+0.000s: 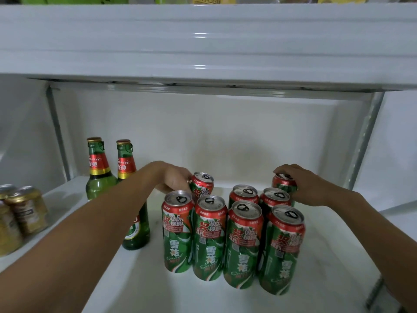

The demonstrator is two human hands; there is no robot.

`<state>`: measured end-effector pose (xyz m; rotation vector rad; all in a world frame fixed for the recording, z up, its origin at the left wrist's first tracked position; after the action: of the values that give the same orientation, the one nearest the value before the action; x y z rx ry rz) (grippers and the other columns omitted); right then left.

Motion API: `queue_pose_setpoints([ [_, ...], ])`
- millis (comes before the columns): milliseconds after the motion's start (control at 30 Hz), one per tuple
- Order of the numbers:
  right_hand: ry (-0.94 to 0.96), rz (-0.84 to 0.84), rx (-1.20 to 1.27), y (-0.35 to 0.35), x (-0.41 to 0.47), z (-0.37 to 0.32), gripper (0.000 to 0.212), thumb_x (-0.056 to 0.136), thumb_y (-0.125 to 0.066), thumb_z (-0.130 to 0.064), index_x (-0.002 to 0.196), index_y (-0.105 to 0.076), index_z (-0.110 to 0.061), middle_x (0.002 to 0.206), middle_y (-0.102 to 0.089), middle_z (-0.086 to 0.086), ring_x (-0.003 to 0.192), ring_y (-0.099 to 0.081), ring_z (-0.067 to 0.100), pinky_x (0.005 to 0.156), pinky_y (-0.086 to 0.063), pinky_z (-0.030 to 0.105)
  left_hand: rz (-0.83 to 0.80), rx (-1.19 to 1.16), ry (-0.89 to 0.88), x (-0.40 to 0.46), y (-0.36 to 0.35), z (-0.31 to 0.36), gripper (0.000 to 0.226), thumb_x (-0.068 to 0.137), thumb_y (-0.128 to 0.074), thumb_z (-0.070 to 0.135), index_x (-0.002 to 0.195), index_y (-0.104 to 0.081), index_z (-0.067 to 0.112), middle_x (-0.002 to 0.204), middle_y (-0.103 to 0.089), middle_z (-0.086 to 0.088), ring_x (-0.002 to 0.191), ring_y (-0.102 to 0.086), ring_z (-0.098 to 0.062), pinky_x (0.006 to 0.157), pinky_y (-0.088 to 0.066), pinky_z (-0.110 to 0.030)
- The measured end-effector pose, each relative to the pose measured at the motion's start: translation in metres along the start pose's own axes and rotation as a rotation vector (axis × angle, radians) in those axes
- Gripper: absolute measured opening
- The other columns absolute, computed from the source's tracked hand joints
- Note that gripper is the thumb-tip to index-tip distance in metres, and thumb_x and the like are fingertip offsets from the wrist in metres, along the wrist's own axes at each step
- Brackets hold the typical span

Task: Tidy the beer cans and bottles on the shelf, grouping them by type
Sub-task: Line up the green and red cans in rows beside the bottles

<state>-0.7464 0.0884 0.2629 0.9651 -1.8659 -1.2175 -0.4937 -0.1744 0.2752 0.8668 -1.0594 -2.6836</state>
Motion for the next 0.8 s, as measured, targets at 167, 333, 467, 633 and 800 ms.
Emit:
queue_pose_setpoints([
  [167,0.011,0.002,0.073,0.003,0.000,0.000,0.067,0.086,-0.081,-0.015,0.144,-0.049,-0.025,0.134,-0.049,-0.002,0.123,-0.052,0.022,0.096,-0.041,0.029,0.129,0.004,-0.037,-0.004,-0.005,0.019,0.059,0.077,-0.086,0.017,0.128,-0.059,0.026,0.126,-0.070,-0.003,0.116,-0.067,-0.024,0.088,-0.059,-0.040],
  [333,0.004,0.033,0.089,0.003,-0.003,0.002,0.057,0.088,-0.080,-0.018,0.137,-0.052,-0.029,0.129,-0.061,-0.001,0.115,-0.059,0.022,0.091,-0.046,0.031,0.128,0.178,0.021,-0.017,0.006,0.026,0.064,0.079,-0.084,0.010,0.134,-0.053,0.021,0.128,-0.064,-0.007,0.117,-0.065,-0.028,0.097,-0.058,-0.046],
  [467,-0.002,0.106,0.091,0.004,-0.006,-0.004,0.055,0.086,-0.081,-0.016,0.136,-0.061,-0.025,0.128,-0.066,-0.003,0.113,-0.059,0.016,0.093,-0.043,0.028,0.168,0.359,0.100,-0.025,0.015,0.026,0.073,0.075,-0.088,0.012,0.137,-0.052,0.023,0.133,-0.052,-0.005,0.122,-0.057,-0.032,0.097,-0.059,-0.047],
  [633,-0.046,0.152,0.110,0.016,-0.003,-0.016,0.058,0.082,-0.085,-0.020,0.137,-0.064,-0.021,0.139,-0.066,0.003,0.124,-0.059,0.023,0.095,-0.040,0.028,0.229,0.473,0.080,-0.024,0.013,0.025,0.064,0.083,-0.081,0.014,0.140,-0.052,0.020,0.135,-0.051,-0.006,0.117,-0.056,-0.029,0.085,-0.061,-0.036],
  [800,-0.012,0.240,0.149,0.048,0.004,-0.070,0.063,0.081,-0.085,-0.027,0.139,-0.061,-0.028,0.140,-0.063,-0.003,0.117,-0.054,0.014,0.096,-0.038,0.024,0.236,0.656,0.057,-0.033,0.019,0.030,0.070,0.079,-0.083,0.002,0.140,-0.054,0.017,0.139,-0.051,-0.008,0.120,-0.057,-0.032,0.087,-0.060,-0.036],
])
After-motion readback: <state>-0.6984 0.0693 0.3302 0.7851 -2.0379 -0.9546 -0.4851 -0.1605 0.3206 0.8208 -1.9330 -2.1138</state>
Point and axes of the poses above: each hand's wrist, its own x-axis towards the middle knuckle, its own y-axis out of the back of the hand, z = x × y, the point moved 2 cm from there along x, towards the middle knuckle
